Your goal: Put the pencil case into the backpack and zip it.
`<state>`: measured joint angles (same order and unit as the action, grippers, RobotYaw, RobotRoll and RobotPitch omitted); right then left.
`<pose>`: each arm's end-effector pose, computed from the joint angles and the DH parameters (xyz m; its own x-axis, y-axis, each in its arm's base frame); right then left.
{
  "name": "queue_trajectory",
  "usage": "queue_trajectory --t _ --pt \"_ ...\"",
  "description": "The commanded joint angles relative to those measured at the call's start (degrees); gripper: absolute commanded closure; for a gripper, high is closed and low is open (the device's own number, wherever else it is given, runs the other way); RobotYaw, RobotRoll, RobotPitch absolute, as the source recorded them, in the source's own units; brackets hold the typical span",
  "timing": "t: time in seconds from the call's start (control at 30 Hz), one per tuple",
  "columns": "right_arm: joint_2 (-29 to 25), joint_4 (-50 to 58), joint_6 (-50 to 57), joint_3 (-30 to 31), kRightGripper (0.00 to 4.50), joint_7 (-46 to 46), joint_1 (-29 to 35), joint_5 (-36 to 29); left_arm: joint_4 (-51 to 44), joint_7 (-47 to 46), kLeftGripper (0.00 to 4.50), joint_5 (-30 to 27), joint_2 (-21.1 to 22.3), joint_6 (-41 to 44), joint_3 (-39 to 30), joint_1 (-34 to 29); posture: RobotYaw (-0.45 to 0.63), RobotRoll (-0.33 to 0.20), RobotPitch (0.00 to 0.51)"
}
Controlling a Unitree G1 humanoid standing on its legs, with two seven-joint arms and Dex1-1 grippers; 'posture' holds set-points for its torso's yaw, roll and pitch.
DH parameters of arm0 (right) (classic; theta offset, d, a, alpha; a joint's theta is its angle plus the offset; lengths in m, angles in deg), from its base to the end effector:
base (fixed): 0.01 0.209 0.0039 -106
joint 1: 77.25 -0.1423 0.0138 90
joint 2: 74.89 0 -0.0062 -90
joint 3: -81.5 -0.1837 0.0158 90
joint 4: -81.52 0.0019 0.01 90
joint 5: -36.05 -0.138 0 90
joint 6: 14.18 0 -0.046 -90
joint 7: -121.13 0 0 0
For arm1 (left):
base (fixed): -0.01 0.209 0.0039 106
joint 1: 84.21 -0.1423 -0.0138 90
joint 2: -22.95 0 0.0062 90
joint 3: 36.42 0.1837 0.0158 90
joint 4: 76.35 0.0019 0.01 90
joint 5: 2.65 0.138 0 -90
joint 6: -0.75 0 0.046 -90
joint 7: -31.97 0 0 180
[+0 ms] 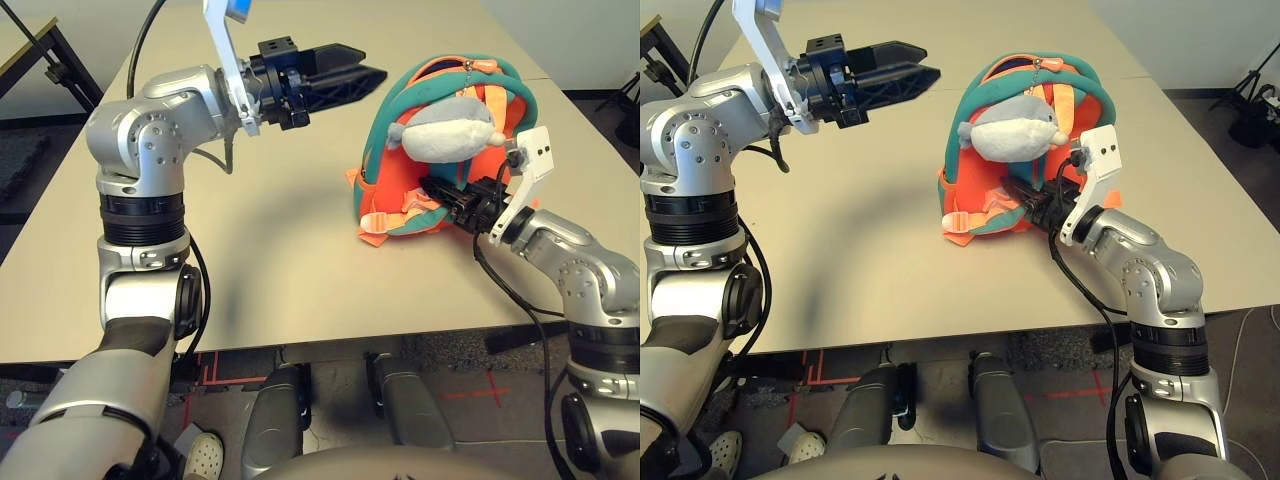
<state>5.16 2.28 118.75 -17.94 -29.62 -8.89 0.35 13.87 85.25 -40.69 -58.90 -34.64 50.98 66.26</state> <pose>0.2531 -0.2182 0.1575 0.7895 0.6115 -0.0526 -0.5938 0.7826 0.1871 0.2988 0.1495 0.2946 0.2106 -0.9757 0.0606 0.9766 0.2128 0.0323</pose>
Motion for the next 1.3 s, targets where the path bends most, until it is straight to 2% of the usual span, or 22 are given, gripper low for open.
queue_trajectory --t 0.03,0.37,0.63,0.97,1.3 --pt "0.33 -1.82 0.7 0.98 3.79 -0.12 0.89 0.87 -0.04 0.56 0.0 4.74 0.29 -3.84 6.6 1.82 -0.2 0.0 0.14" --pt "0.97 -1.7 0.07 1.06 3.79 -0.32 1.12 1.44 9.32 -0.4 0.0 13.62 -6.74 -12.89 14.71 4.26 -0.22 0.0 0.131" --pt "1.77 -1.78 -0.31 1.11 3.79 -0.51 0.93 2.1 12.39 1.5 0.0 16.12 -9.68 -14.32 17.65 4.49 -0.23 0.0 0.125" --pt "1.76 -2.24 -0.61 0.96 3.79 -0.38 0.74 2.48 8.34 4.87 0.0 15.74 -8.66 -8.93 20.16 2.53 -0.23 0.0 0.127" --pt "1.86 -2.96 -0.74 1.11 3.79 -0.23 0.34 2.82 8.47 3.22 0.0 17.47 -8.2 -7.16 20.8 1.67 -0.22 0.0 0.138"
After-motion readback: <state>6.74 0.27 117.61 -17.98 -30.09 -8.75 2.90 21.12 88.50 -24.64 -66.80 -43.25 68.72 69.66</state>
